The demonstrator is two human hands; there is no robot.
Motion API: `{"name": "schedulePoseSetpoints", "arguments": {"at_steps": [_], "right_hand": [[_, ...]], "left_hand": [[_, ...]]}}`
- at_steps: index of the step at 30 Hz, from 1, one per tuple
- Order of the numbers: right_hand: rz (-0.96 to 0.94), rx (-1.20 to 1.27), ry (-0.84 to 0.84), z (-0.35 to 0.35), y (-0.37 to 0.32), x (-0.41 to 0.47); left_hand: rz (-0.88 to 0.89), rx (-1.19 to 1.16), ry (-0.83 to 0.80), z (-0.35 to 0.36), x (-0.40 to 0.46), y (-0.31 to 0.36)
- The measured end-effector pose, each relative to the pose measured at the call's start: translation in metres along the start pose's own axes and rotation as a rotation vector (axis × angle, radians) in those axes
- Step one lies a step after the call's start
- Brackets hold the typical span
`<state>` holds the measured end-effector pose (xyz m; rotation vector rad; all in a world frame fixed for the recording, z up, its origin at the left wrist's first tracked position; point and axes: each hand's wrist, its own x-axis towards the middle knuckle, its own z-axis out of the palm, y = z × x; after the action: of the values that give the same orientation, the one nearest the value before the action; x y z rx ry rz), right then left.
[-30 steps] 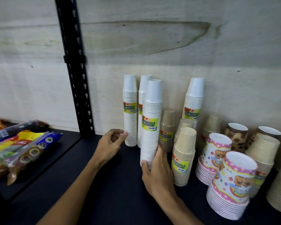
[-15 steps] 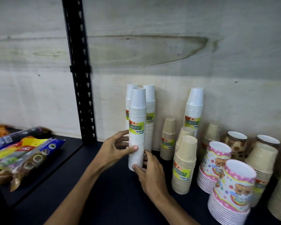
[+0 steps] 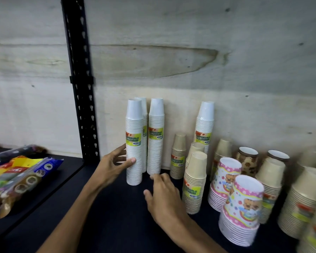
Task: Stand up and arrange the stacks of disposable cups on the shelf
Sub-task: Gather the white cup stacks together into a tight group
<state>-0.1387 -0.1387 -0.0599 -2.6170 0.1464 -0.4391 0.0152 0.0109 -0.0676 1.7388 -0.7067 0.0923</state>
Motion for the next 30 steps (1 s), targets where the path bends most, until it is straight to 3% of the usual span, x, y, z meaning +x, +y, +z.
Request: {"name": "schedulePoseSetpoints", "arguments": {"at_steps": [11,17,24,30], "right_hand": [[-0.135,-0.084,0.247,-0.097,-0.011,-0.005],[0.120,-0.062,0.400,-0.152,0.021,0.040],[0.368,-0.014,0.287,-0.175,0.065,0.090],[0.344,0.090,0.217,-0.168,0.074,0.113]], "left_hand": [[0.001,0.009,-0.008,0.004,-0.004,-0.004],[-0.012,0.014,-0.024,0.006,-0.005,-0.010],[-0.026,-0.015,-0.013,0.005,0.001,-0.019],[-0.036,0.004,-0.003,0.006,0.004,-0.023]]}}
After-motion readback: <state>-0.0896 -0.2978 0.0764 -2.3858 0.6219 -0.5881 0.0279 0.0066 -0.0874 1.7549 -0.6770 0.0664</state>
